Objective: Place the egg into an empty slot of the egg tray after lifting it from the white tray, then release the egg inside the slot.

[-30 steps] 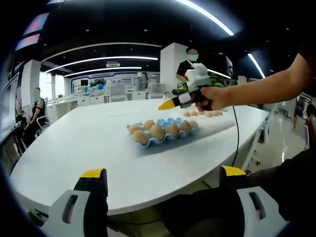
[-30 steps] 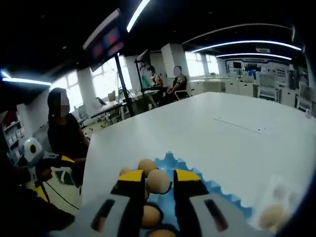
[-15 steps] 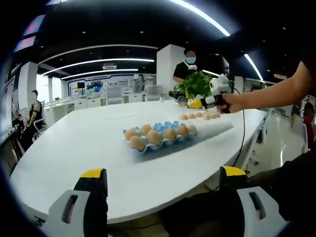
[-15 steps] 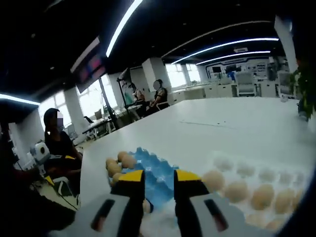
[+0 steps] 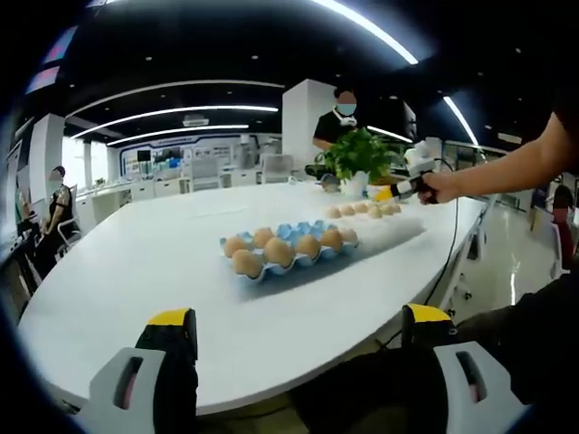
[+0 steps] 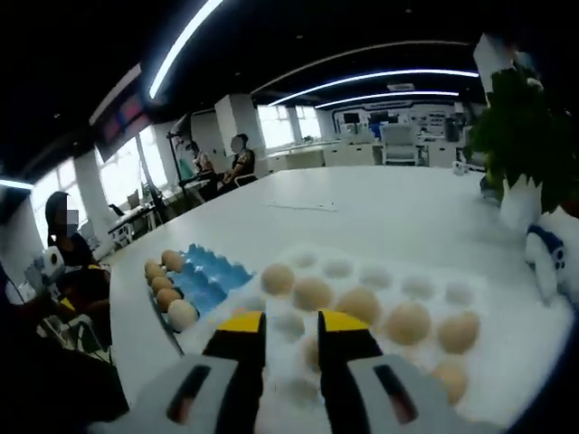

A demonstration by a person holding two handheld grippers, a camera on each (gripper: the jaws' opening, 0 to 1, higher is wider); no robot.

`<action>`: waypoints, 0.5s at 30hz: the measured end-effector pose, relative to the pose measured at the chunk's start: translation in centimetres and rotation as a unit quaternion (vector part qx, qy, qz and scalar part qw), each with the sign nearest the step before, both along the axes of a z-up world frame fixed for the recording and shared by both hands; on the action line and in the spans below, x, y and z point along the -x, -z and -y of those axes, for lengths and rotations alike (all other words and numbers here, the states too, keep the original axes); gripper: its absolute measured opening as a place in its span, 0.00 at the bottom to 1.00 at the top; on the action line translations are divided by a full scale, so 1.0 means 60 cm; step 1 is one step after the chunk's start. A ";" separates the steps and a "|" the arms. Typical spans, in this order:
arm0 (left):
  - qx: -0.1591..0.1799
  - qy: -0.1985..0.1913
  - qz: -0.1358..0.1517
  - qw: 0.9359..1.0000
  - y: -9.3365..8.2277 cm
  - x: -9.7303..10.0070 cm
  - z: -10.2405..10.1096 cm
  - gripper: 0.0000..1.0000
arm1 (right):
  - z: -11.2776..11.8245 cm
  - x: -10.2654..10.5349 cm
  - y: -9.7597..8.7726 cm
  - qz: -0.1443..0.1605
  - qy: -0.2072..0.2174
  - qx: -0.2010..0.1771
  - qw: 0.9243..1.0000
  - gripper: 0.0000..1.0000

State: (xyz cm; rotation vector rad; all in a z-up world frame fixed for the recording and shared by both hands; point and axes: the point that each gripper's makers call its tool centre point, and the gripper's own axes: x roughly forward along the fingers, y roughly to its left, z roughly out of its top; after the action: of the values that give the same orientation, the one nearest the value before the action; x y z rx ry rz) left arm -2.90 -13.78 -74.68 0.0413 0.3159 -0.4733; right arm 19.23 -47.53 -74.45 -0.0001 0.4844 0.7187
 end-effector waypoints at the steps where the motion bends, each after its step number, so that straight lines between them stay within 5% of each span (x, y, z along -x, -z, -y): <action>1: 0.001 -0.001 0.000 1.000 0.000 0.000 -0.001 0.95 | 0.007 -0.008 0.006 0.002 0.009 0.020 1.000 0.22; 6: 0.002 -0.001 0.000 1.000 -0.001 -0.005 -0.003 0.95 | 0.018 -0.020 0.040 -0.012 0.000 0.111 0.994 0.22; 15: 0.004 -0.003 0.001 1.000 -0.002 -0.012 -0.012 0.94 | 0.000 -0.037 0.060 -0.027 -0.020 0.144 0.989 0.24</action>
State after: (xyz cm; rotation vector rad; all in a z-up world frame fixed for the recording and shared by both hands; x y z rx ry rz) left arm -2.16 -13.04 -74.56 0.0337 0.3130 -0.4677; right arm 21.47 -47.53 -78.04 -0.2622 0.6380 0.6843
